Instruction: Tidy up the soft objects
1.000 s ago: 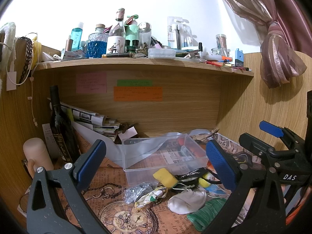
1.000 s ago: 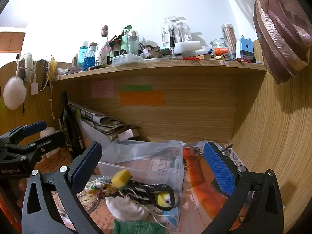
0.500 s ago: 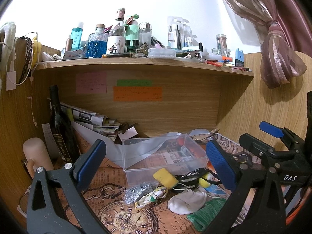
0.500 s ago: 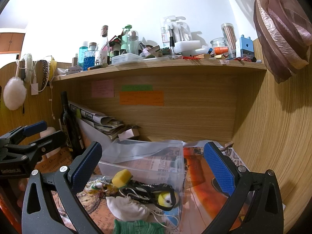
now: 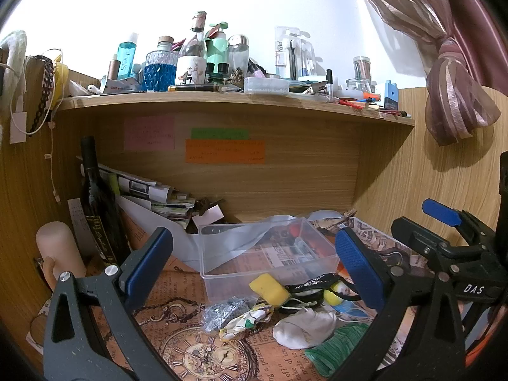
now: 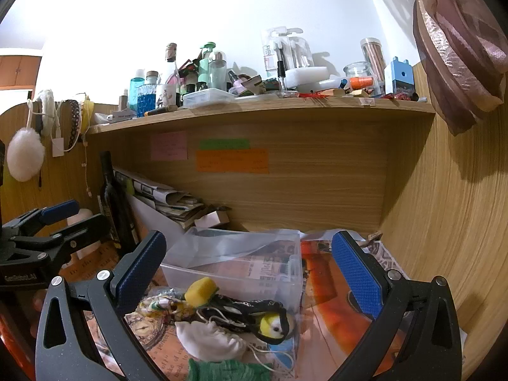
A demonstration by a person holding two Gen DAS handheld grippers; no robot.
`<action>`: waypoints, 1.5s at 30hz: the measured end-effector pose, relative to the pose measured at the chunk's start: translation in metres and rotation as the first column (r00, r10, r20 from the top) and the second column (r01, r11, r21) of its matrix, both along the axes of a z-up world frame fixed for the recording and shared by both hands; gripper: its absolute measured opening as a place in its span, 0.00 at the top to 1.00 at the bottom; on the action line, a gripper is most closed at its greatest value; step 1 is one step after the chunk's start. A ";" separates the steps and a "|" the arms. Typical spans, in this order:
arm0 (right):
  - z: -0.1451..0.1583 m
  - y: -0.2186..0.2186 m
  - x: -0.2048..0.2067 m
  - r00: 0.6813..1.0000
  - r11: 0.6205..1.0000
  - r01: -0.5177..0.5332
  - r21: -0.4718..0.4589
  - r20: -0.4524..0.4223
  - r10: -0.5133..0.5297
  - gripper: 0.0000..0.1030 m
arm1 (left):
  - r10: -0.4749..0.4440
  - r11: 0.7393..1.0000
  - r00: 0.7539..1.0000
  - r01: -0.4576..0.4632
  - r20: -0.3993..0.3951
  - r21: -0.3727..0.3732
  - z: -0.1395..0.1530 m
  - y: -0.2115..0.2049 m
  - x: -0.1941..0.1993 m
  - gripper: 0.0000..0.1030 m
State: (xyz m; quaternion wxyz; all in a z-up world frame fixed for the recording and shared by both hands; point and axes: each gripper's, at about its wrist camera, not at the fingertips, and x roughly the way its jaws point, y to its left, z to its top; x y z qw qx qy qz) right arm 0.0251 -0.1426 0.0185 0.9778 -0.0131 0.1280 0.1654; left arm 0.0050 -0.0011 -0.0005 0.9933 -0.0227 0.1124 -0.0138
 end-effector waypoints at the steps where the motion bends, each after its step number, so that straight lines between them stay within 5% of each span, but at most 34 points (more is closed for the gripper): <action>1: 0.000 0.000 0.000 1.000 1.000 -0.001 0.002 -0.003 0.001 0.00 | 0.001 1.000 1.000 -0.001 0.000 0.001 0.000 0.000 0.000 0.00; 8: -0.003 -0.001 0.006 1.000 1.000 -0.004 0.005 -0.022 0.004 0.00 | -0.018 1.000 0.999 0.018 -0.027 -0.002 -0.007 0.001 0.005 0.00; 16: -0.027 -0.004 0.023 0.991 0.999 -0.015 -0.036 -0.134 0.010 0.00 | -0.049 0.998 0.988 0.042 -0.146 -0.051 -0.040 0.010 0.022 0.00; 20: -0.045 -0.009 0.031 0.979 0.999 -0.023 -0.049 -0.202 0.013 0.02 | -0.049 0.998 0.970 0.038 -0.237 -0.052 -0.063 0.012 0.034 0.17; 26: -0.072 -0.009 0.043 0.951 0.997 -0.053 -0.062 -0.307 0.032 0.17 | -0.045 0.996 0.923 0.013 -0.383 -0.087 -0.104 0.022 0.058 0.28; 37: -0.097 0.002 0.085 0.892 0.990 -0.127 -0.067 -0.445 0.084 0.43 | -0.063 0.994 0.875 0.015 -0.480 -0.104 -0.131 0.028 0.099 0.32; 45: -0.094 0.042 0.095 0.888 0.965 -0.243 -0.102 -0.424 0.178 0.44 | -0.069 0.994 0.853 0.018 -0.517 -0.103 -0.138 0.033 0.105 0.66</action>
